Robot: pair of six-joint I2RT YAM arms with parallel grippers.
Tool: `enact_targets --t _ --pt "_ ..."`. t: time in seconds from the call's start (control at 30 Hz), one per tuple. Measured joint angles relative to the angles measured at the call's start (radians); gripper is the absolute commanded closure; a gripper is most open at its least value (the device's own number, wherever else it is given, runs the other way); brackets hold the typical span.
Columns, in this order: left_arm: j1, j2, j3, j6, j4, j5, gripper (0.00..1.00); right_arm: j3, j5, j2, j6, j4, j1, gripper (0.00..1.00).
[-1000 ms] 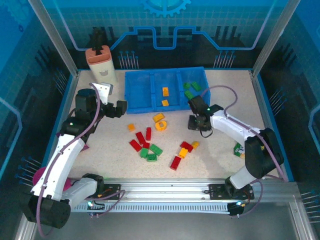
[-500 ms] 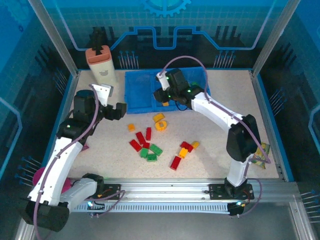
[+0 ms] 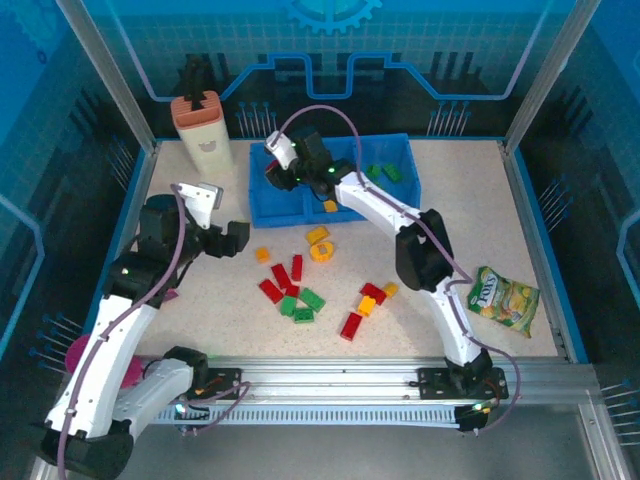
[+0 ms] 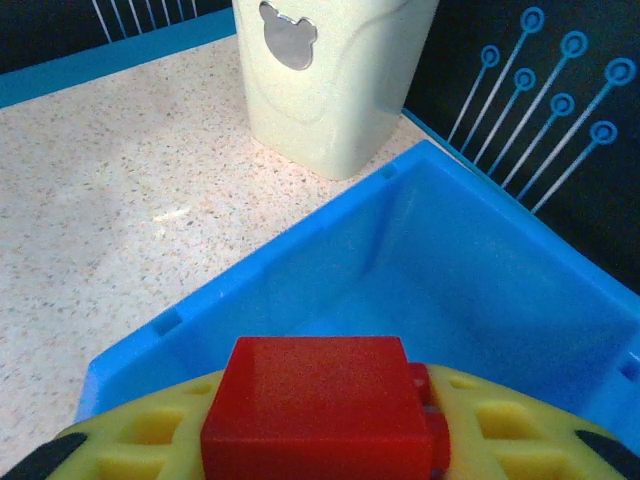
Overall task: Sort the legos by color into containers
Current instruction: Place the lego in the container.
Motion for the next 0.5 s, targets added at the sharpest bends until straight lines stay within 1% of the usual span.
enact_targets --t 0.1,0.2,0.37,0.43,0.5 --pt "-0.008 0.000 -0.014 -0.020 -0.014 0.001 0.06 0.072 0.011 0.069 -0.033 -0.034 0.014 0.58" --pt "-0.015 0.000 -0.017 -0.029 -0.025 0.001 0.06 0.086 0.021 0.093 -0.063 -0.068 0.020 0.54" --pt "-0.025 0.015 -0.017 -0.048 -0.032 0.001 0.06 0.104 0.025 0.096 -0.097 -0.092 0.019 0.42" --pt "-0.029 0.034 -0.017 -0.073 -0.031 -0.011 0.07 0.114 0.024 0.096 -0.106 -0.092 0.019 0.35" --pt "-0.029 0.056 -0.017 -0.108 -0.031 -0.023 0.09 0.115 0.023 0.094 -0.109 -0.092 0.019 0.31"
